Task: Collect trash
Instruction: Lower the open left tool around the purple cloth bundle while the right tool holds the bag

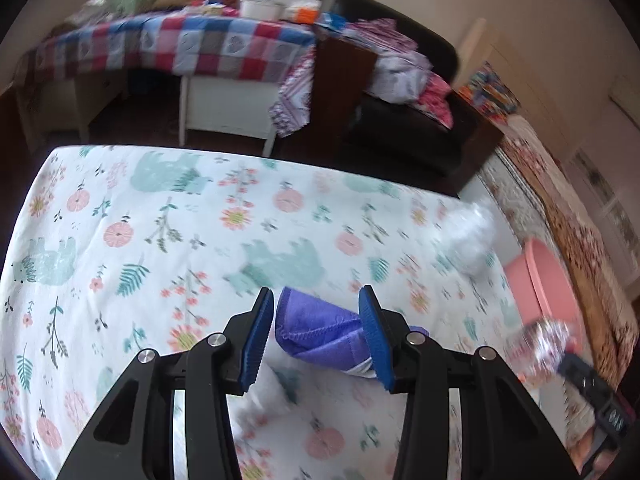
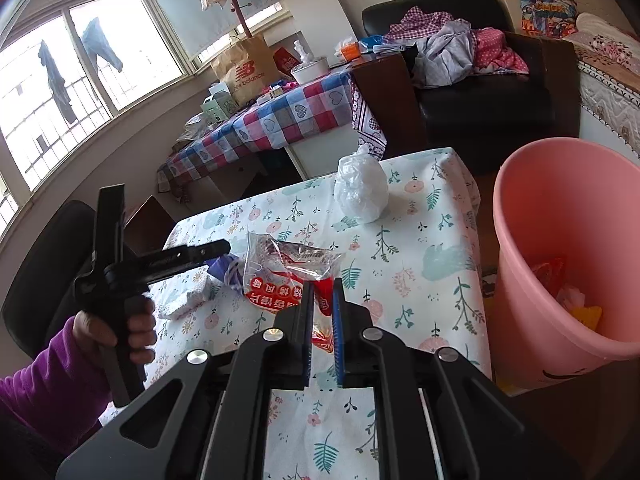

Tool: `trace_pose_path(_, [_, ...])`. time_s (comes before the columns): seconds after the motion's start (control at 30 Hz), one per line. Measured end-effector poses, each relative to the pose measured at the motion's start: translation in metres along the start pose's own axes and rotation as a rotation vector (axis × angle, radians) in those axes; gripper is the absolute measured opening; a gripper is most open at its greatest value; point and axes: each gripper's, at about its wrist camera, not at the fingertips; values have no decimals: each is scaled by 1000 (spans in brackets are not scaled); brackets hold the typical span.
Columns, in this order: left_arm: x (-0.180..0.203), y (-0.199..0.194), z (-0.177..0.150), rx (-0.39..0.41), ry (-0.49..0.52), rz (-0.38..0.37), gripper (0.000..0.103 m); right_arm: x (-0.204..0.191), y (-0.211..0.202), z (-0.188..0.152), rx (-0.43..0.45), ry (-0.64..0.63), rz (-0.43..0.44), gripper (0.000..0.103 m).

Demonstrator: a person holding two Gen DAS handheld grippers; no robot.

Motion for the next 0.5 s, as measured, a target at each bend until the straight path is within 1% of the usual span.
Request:
trace_pose_path(0.2, [38, -14, -20, -4, 117, -15, 43, 3, -6, -3, 4, 1, -1, 9])
trace_pose_path(0.37, [59, -26, -38, -29, 161, -65, 43, 8, -15, -9, 10, 6, -7, 9])
trace_pose_path(0.5, [71, -34, -55, -50, 211, -63, 43, 12, -21, -15, 9, 16, -6, 9])
Point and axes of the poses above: each gripper's, at about its wrist camera, not at the fingertips, and y roughly the way its jaws point, x to its right, z to its top, and after that the axes turned 12 degrees about y, right-handed
